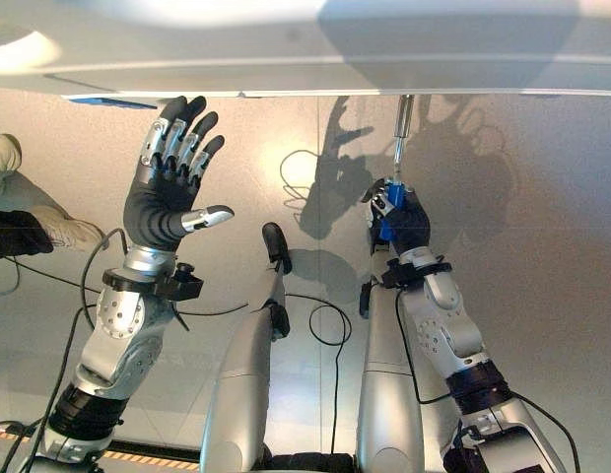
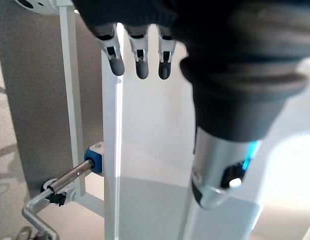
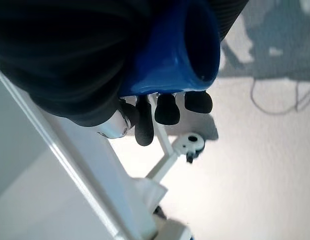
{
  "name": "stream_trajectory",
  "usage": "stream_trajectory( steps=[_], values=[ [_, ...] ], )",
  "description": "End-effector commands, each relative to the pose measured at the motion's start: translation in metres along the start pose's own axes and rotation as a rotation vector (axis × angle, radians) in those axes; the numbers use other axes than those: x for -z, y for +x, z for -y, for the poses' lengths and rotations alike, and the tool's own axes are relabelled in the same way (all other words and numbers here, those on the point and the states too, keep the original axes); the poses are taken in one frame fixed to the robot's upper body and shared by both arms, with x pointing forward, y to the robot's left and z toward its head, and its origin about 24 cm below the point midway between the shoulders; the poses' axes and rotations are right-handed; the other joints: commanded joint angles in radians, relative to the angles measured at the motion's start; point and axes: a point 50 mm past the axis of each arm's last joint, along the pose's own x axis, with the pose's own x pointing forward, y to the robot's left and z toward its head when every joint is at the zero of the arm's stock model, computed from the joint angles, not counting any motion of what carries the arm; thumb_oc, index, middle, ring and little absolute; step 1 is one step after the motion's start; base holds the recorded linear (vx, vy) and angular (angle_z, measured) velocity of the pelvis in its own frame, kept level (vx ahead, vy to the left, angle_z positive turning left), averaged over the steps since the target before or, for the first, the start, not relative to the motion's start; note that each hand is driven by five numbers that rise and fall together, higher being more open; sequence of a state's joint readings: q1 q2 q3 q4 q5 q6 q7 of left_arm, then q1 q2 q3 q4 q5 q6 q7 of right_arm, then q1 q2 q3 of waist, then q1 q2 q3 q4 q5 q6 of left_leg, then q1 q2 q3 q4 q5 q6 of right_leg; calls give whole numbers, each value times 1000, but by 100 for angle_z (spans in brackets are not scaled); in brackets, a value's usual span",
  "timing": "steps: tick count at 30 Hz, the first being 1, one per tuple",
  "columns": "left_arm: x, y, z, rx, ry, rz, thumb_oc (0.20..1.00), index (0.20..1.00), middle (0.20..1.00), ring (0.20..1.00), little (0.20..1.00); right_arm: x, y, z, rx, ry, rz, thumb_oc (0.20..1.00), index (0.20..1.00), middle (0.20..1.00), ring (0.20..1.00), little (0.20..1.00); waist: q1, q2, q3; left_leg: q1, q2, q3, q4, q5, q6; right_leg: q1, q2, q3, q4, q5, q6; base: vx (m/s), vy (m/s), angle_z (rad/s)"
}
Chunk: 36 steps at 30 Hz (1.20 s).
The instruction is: Raise the hospital bed
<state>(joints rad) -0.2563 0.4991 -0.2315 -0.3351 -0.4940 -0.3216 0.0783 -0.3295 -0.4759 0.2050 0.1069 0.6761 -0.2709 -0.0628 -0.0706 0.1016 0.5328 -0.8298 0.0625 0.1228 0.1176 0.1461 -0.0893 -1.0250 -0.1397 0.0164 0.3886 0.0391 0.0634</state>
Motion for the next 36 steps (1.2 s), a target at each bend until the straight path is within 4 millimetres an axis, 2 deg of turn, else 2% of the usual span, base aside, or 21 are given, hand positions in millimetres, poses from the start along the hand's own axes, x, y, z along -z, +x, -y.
stream_trajectory(
  steps=[1,4,12,15,19,21,23,28,29,30,34,35,36],
  values=[
    [-31,-4,6,41,-22,159,1000,1000,1000,1000,1000,-96,17,40,300,62,524,200,200,200,200,200,-27,-11,-13,11,-16,-8,89,-92,18,69,38,-9,-112,37,94,1,-38,-3],
    [-32,-3,10,61,-53,164,1000,1000,1000,1000,1000,-97,30,76,496,-70,460,200,200,200,200,200,-19,-6,-13,6,-13,-11,95,-95,15,63,38,-14,-104,31,92,2,-10,0],
    [-30,-3,19,112,-85,141,1000,1000,1000,1000,1000,-88,40,131,685,-295,220,200,200,200,200,200,-4,-2,-13,-14,-10,-15,105,-97,9,49,35,-30,-91,27,89,0,0,0],
    [-28,-3,23,135,-91,129,1000,1000,1000,1000,1000,-76,35,149,743,-312,111,200,200,200,200,200,1,0,-13,-21,-11,-17,112,-99,9,46,31,-34,-85,25,89,0,0,0],
    [-28,1,27,171,-103,127,1000,1000,1000,1000,1000,-47,29,166,787,-387,-117,200,200,200,200,200,16,4,-13,-28,-15,-22,116,-100,13,42,29,-38,-82,25,88,0,0,0],
    [-28,3,29,179,-110,129,1000,1000,1000,1000,1000,-43,30,167,779,-401,-166,200,200,200,200,200,20,7,-13,-32,-16,-23,119,-102,14,40,27,-40,-80,25,88,0,15,5],
    [-26,7,35,200,-142,129,1000,1000,1000,1000,1000,-26,30,168,745,-497,-338,200,200,200,200,200,38,17,-13,-52,-21,-31,137,-105,20,33,21,-44,-72,23,86,-9,28,5],
    [-24,12,45,217,-170,135,1000,1000,1000,1000,1000,-11,36,158,715,-506,-435,200,200,200,200,200,58,41,-13,-81,-31,-43,153,-107,26,12,12,-51,-61,23,87,-6,37,7],
    [-24,15,46,223,-158,137,1000,1000,1000,1000,1000,1,41,146,660,-528,-491,200,200,200,200,200,68,50,-13,-94,-36,-47,156,-105,29,5,6,-53,-59,24,87,-7,32,5],
    [-24,15,46,222,-157,138,1000,1000,1000,1000,1000,1,41,146,659,-528,-491,200,200,200,200,200,67,50,-13,-96,-37,-48,156,-105,29,5,6,-53,-58,24,87,-4,74,3],
    [-24,17,44,202,-122,139,1000,1000,1000,1000,1000,33,53,106,526,-520,-543,200,200,200,200,200,82,60,-13,-125,-48,-58,168,-104,36,-14,-4,-58,-51,24,85,-1,44,7],
    [-24,17,43,202,-121,138,1000,1000,1000,1000,1000,33,53,105,525,-520,-543,200,200,200,200,200,82,59,-13,-126,-48,-58,168,-104,36,-14,-4,-59,-51,24,85,-1,36,9],
    [-24,18,40,184,-111,138,1000,1000,1000,1000,1000,46,60,81,430,-534,-554,200,200,200,200,200,86,56,-13,-136,-53,-60,174,-106,40,-21,-7,-56,-50,28,85,-3,29,6]
  ],
)
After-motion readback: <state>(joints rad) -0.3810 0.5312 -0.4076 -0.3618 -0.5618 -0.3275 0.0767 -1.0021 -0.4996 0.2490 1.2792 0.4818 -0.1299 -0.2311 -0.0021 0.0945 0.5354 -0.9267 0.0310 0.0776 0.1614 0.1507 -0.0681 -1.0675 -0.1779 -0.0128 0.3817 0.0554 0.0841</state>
